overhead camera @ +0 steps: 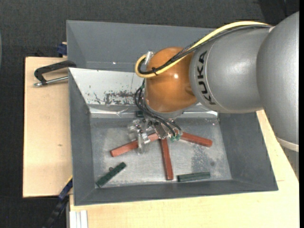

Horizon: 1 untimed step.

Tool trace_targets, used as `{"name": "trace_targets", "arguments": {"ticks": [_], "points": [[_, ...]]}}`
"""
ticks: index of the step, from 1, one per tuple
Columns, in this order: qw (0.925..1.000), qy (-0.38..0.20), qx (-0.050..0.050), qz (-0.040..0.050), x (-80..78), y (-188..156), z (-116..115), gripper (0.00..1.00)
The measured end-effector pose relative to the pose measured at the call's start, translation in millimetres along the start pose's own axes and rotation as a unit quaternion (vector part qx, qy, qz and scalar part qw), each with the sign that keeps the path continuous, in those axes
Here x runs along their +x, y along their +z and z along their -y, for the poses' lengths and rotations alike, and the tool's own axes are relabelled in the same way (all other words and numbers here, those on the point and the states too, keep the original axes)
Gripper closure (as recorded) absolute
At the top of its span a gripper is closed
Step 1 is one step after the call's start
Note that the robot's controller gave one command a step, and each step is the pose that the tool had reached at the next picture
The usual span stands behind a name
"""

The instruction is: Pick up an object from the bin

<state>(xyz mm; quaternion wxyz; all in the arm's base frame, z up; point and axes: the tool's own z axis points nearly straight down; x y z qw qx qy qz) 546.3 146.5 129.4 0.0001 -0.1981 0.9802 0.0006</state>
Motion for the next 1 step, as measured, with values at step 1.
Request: {"name": "trace_targets", "arguments": {"ticks": [1], "points": [[1.0000, 0.000, 0.000, 0.0025, -1.3, -18.5, 0.2, 1.00]]}}
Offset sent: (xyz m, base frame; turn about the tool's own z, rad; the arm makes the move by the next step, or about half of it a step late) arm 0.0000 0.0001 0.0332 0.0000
